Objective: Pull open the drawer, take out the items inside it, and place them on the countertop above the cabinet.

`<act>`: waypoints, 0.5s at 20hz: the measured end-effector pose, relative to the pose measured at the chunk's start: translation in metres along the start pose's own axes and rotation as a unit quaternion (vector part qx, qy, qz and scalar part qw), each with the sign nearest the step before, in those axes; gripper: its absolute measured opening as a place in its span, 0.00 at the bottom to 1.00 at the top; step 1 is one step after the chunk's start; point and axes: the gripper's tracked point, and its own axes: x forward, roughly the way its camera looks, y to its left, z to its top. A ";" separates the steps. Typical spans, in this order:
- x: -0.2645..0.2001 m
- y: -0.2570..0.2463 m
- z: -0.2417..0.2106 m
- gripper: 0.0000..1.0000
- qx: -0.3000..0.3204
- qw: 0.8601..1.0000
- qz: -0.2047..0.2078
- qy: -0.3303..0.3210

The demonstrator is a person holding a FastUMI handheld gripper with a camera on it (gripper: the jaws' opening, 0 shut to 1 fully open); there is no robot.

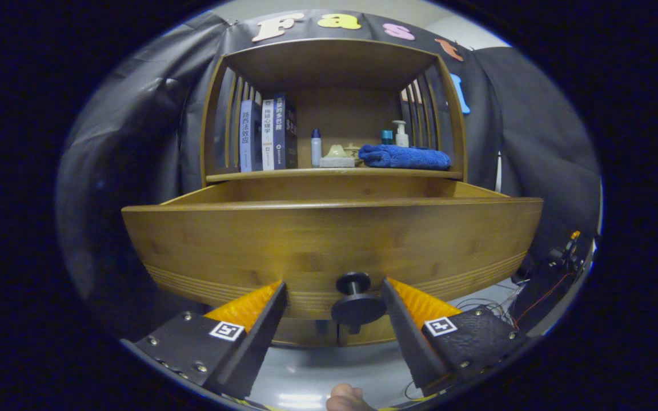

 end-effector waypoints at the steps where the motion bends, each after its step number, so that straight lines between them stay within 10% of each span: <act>1: 0.003 0.001 -0.002 0.99 -0.006 1.000 -0.001 0.005; 10: 0.026 0.003 0.004 0.99 -0.001 1.000 0.002 -0.012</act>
